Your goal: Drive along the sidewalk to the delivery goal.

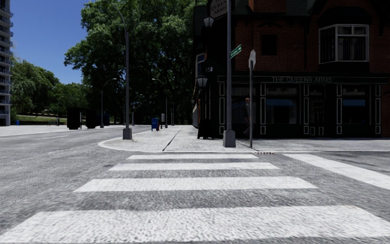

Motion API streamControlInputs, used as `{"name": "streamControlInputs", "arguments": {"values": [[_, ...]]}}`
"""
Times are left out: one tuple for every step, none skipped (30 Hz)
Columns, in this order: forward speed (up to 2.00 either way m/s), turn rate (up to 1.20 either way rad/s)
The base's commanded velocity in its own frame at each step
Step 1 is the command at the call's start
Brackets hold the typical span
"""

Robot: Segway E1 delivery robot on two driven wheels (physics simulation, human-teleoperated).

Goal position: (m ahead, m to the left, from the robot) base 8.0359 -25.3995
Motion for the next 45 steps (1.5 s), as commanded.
{"name": "streamControlInputs", "arguments": {"values": [[2.00, 0.00], [2.00, 0.00], [2.00, 0.00], [2.00, 0.00], [2.00, 0.00], [2.00, 0.00], [2.00, 0.00], [2.00, 0.00], [2.00, 0.00], [2.00, 0.00], [2.00, 0.00], [2.00, 0.00], [2.00, 0.00], [2.00, 0.00], [2.00, 0.00], [2.00, 0.00], [2.00, 0.00], [2.00, 0.00], [2.00, 0.00], [2.00, 0.00], [2.00, 0.00], [2.00, 0.00], [2.00, 0.00], [2.00, 0.00], [2.00, 0.00], [2.00, 0.00], [2.00, 0.00], [2.00, 0.00], [2.00, 0.00], [2.00, 0.00], [2.00, 0.00], [2.00, 0.00], [2.00, 0.00], [2.00, 0.00], [2.00, 0.00], [2.00, 0.00], [2.00, 0.00], [2.00, 0.00], [2.00, 0.00], [2.00, 0.00], [2.00, 0.00], [2.00, 0.00], [2.00, 0.00], [2.00, 0.00], [2.00, 0.00]]}}
